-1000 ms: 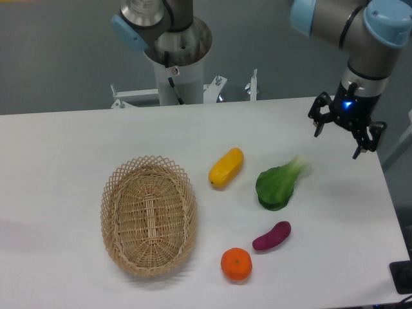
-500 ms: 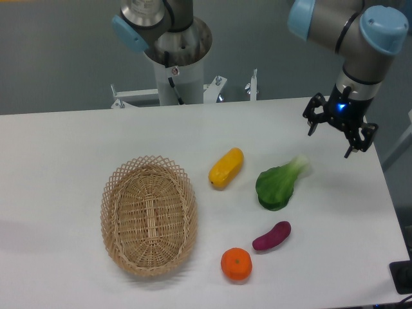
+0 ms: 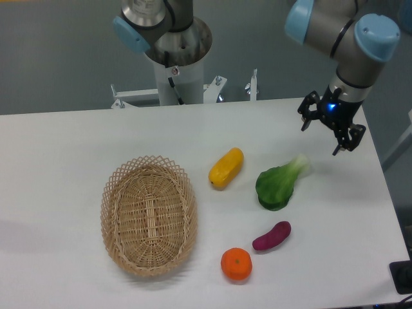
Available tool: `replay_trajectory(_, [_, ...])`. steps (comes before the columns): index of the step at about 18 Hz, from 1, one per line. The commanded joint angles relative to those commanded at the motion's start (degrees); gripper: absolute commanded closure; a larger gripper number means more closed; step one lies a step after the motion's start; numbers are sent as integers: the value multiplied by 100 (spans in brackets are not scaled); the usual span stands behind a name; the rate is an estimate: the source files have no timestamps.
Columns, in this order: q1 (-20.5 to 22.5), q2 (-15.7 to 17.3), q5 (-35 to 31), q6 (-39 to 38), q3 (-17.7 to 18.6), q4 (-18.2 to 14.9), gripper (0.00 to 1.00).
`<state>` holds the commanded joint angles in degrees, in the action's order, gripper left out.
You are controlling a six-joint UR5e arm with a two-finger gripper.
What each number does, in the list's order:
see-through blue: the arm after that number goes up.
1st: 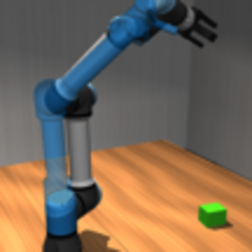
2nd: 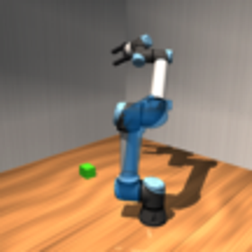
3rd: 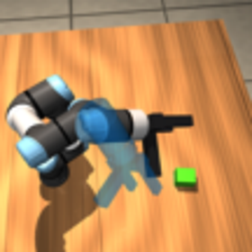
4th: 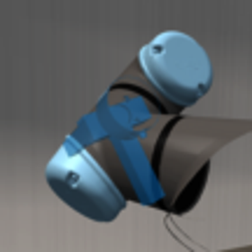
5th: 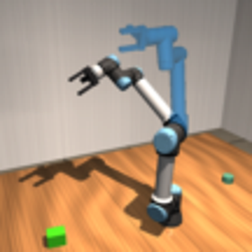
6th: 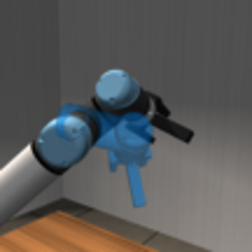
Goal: Pick up the green vegetable from the table
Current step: 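Move the open gripper toward the green bok choy, then lower the gripper onto the bok choy stem and close it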
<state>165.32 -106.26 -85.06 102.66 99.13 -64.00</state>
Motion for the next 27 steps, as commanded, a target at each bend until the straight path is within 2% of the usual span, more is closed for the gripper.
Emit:
replay_trajectory(5, [0, -26, -221, -44, 589, 800, 0])
replay_trajectory(7, [0, -35, -213, -53, 748, 898, 0])
replay_trajectory(9, [-26, -79, -221, -114, 757, 915, 0])
replay_trajectory(13, [-62, -220, -230, -132, 906, 1363, 0])
replay_trajectory(18, [-62, -378, -221, -141, 906, 1425, 0])
replay_trajectory(21, [-79, -430, -221, -132, 950, 1627, 0])
replay_trajectory(27, [-158, -510, -221, -141, 1012, 1645, 0])
